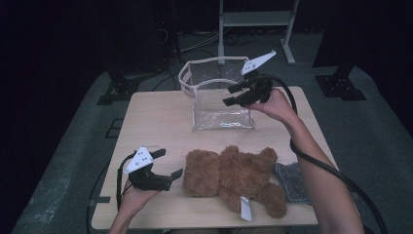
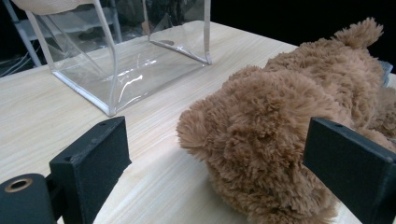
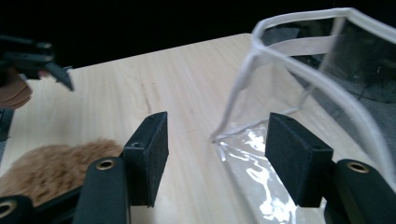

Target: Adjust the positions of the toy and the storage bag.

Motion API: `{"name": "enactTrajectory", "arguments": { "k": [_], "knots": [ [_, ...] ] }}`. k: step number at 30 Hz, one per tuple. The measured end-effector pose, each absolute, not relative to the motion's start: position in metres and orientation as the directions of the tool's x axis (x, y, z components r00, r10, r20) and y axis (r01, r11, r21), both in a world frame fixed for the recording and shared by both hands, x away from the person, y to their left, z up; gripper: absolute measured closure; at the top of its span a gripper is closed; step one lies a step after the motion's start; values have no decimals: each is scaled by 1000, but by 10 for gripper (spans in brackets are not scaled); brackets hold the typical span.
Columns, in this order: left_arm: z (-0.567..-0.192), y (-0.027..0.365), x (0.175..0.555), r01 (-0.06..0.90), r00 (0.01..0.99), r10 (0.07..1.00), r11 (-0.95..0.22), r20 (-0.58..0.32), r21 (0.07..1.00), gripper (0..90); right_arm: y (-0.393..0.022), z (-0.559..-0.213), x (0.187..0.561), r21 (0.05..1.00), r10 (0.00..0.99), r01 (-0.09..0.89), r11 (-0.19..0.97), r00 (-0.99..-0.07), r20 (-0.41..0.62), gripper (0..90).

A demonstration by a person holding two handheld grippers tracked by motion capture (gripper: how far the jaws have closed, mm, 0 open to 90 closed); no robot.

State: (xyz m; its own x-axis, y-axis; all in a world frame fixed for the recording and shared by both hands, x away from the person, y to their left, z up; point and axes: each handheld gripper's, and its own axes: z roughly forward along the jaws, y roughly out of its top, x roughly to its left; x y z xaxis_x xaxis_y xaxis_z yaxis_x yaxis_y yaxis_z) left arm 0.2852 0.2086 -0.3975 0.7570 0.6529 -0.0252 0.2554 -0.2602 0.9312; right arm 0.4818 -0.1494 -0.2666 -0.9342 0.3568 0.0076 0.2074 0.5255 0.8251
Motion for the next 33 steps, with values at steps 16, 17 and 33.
{"name": "enactTrajectory", "arguments": {
  "k": [16,17,33],
  "knots": [
    [-399,214,283,250,753,658,-254,-22,934,47,-147,-267,545,739,447,286,610,-894,-23,454],
    [-398,214,283,250,754,657,-257,-21,934,47,-147,-268,547,732,456,295,615,-890,-24,461],
    [-398,213,283,241,762,648,-256,-19,936,47,-150,-278,560,700,519,340,628,-854,-51,530]
  ]
}}
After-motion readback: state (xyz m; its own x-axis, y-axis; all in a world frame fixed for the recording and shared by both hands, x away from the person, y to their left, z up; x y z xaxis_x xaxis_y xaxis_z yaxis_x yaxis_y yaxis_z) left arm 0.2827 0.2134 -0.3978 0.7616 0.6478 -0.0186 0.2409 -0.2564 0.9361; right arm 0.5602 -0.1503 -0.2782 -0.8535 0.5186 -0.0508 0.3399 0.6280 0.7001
